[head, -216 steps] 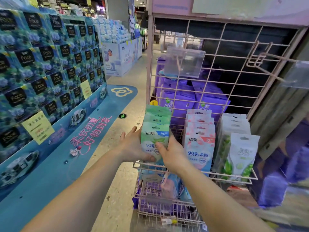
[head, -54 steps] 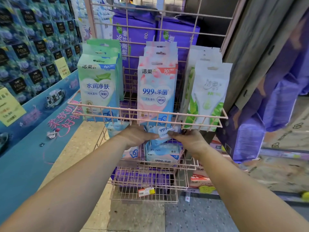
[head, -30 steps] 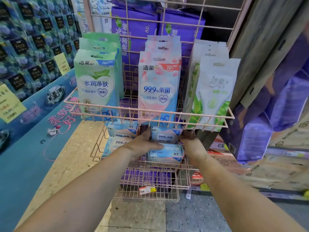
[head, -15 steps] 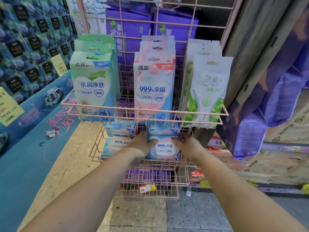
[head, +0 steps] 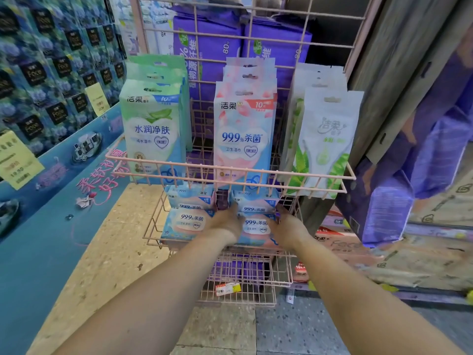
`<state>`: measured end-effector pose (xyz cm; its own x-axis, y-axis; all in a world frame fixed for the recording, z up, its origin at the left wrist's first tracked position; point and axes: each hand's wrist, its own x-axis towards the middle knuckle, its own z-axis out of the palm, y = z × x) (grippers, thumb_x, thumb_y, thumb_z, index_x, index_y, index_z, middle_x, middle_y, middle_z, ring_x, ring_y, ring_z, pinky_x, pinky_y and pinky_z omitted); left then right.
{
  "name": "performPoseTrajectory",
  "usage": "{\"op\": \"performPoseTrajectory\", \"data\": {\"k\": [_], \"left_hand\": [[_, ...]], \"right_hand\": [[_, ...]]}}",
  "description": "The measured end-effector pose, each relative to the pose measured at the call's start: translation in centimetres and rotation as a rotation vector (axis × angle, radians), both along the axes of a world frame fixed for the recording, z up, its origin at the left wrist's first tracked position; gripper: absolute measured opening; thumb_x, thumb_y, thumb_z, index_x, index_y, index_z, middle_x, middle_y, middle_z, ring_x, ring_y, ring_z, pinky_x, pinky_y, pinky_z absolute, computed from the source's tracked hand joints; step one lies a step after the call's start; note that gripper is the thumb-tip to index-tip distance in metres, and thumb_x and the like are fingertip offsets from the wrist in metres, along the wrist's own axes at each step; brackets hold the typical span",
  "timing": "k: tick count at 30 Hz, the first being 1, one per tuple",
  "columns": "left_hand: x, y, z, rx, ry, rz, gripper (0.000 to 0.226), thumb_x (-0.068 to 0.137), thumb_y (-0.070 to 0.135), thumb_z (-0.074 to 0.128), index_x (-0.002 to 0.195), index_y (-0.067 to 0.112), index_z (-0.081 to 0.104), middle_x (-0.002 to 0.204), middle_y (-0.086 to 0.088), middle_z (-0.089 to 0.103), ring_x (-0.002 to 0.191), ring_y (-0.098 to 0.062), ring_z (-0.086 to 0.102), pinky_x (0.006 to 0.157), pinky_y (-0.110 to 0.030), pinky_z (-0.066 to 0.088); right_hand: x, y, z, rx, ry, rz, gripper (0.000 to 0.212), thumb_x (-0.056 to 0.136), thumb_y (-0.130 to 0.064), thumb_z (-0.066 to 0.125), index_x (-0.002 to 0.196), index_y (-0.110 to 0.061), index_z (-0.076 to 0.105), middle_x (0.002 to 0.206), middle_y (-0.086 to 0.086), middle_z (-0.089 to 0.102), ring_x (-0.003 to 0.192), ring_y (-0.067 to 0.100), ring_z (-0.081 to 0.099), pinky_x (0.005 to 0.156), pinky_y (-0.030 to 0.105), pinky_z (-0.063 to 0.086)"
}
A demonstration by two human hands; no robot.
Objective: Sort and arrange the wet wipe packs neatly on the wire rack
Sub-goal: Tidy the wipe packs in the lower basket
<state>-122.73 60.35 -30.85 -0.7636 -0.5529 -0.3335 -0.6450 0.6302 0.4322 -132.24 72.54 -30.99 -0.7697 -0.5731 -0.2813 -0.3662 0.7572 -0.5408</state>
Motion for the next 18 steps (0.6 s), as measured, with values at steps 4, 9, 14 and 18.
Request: {"op": "performPoseTrajectory", "data": {"k": [4, 9, 14, 18], "left_hand": [[0.7, 0.7, 0.8, 0.061, 0.047, 0.066, 0.053, 0.100, 0.030, 0.038, 0.149, 0.022, 0.019, 0.131, -0.012, 0.057, 0.110, -0.029, 0.060, 0.083, -0.036, 0.049], [6.9, -2.1, 1.1, -0.206, 0.472, 0.177, 0.035, 0.090, 0.027, 0.058, 0.125, 0.022, 0.060, 0.132, -0.004, 0.058, 0.119, -0.025, 0.055, 0.101, -0.032, 0.043], [10.6, -5.8, -0.5, -0.281, 0.144, 0.212, 0.046, 0.084, 0.048, 0.059, 0.128, 0.033, 0.057, 0.138, 0.001, 0.053, 0.123, -0.018, 0.052, 0.102, -0.030, 0.040], [10.2, -5.6, -0.7, -0.304, 0.212, 0.194, 0.041, 0.084, 0.043, 0.059, 0.123, 0.030, 0.063, 0.131, 0.001, 0.057, 0.116, -0.018, 0.057, 0.098, -0.026, 0.043]], "right_hand": [[0.1, 0.2, 0.5, 0.035, 0.007, 0.019, 0.049, 0.099, -0.029, 0.044, 0.141, -0.008, 0.032, 0.129, 0.016, 0.058, 0.116, 0.032, 0.057, 0.090, 0.034, 0.045], [0.6, 1.1, -0.3, -0.188, 0.066, -0.169, 0.050, 0.088, -0.025, 0.063, 0.132, -0.016, 0.040, 0.122, 0.015, 0.059, 0.105, 0.032, 0.061, 0.076, 0.029, 0.044], [0.7, 1.0, -0.5, -0.143, 0.029, -0.062, 0.075, 0.088, -0.025, 0.059, 0.149, -0.033, 0.016, 0.134, 0.010, 0.056, 0.114, 0.031, 0.058, 0.087, 0.030, 0.045], [1.2, 0.3, -0.4, -0.090, 0.012, -0.070, 0.083, 0.088, -0.031, 0.059, 0.150, -0.035, 0.004, 0.141, 0.007, 0.050, 0.120, 0.029, 0.056, 0.096, 0.035, 0.045]]}}
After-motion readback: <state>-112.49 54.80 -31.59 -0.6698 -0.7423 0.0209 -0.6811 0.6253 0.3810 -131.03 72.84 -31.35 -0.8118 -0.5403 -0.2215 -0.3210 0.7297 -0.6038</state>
